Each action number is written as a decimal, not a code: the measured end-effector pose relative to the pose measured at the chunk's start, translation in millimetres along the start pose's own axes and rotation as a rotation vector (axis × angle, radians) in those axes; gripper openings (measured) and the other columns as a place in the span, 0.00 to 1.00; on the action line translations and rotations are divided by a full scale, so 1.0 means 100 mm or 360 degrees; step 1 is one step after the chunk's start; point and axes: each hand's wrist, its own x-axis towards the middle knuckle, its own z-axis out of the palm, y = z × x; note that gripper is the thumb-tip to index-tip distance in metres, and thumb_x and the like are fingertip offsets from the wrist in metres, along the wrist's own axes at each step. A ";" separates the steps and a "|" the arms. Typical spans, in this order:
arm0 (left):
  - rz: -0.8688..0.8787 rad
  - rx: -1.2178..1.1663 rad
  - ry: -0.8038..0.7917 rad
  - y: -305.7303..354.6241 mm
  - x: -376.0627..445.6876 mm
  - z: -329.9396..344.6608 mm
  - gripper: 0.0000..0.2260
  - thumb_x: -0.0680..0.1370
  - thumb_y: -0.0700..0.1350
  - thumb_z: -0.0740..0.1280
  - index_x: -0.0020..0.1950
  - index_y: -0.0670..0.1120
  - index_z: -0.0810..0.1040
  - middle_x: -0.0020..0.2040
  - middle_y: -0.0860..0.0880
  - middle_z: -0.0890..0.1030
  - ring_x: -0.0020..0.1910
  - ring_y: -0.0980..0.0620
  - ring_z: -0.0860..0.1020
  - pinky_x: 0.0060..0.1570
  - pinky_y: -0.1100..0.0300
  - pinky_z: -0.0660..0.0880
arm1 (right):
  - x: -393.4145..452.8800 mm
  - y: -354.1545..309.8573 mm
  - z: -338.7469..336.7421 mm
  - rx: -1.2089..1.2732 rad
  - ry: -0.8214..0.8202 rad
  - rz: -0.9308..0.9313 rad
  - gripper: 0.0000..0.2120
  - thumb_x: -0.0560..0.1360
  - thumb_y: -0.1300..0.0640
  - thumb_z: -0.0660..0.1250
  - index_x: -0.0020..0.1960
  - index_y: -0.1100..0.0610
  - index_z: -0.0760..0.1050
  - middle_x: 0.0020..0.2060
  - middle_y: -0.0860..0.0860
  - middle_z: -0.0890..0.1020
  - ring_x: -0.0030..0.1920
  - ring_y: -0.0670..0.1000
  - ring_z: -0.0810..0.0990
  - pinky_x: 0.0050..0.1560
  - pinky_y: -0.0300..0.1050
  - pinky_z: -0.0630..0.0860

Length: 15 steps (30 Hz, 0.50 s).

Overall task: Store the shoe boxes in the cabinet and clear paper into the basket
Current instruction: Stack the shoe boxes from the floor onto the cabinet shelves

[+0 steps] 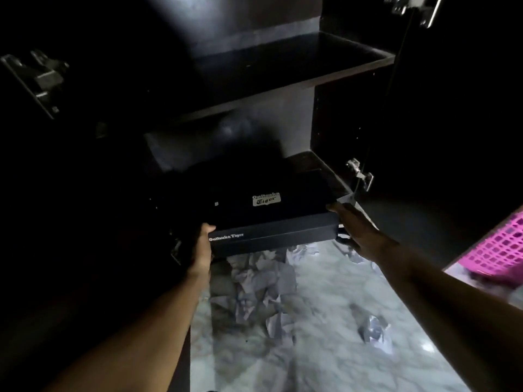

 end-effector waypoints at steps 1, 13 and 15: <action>0.0009 0.0023 0.0046 -0.01 0.11 -0.04 0.10 0.84 0.51 0.58 0.48 0.49 0.76 0.49 0.47 0.78 0.47 0.49 0.77 0.49 0.56 0.74 | 0.14 0.02 0.11 0.0026 -0.0017 -0.0005 0.05 0.79 0.45 0.68 0.51 0.46 0.78 0.47 0.48 0.80 0.51 0.52 0.77 0.52 0.47 0.71; 0.0159 0.0426 0.0482 -0.30 0.74 -0.12 0.29 0.78 0.68 0.60 0.73 0.53 0.72 0.71 0.43 0.75 0.68 0.39 0.75 0.68 0.41 0.73 | 1.14 0.21 0.85 0.0165 0.0037 -0.0103 0.08 0.77 0.54 0.74 0.42 0.52 0.76 0.40 0.51 0.76 0.39 0.47 0.75 0.48 0.45 0.79; 0.0081 0.0301 0.0486 -0.34 0.84 -0.12 0.25 0.78 0.65 0.61 0.71 0.53 0.73 0.68 0.45 0.77 0.65 0.41 0.76 0.66 0.42 0.76 | 1.29 0.29 0.93 0.0005 0.0011 -0.0168 0.12 0.75 0.48 0.76 0.40 0.51 0.76 0.38 0.54 0.77 0.39 0.54 0.79 0.44 0.51 0.78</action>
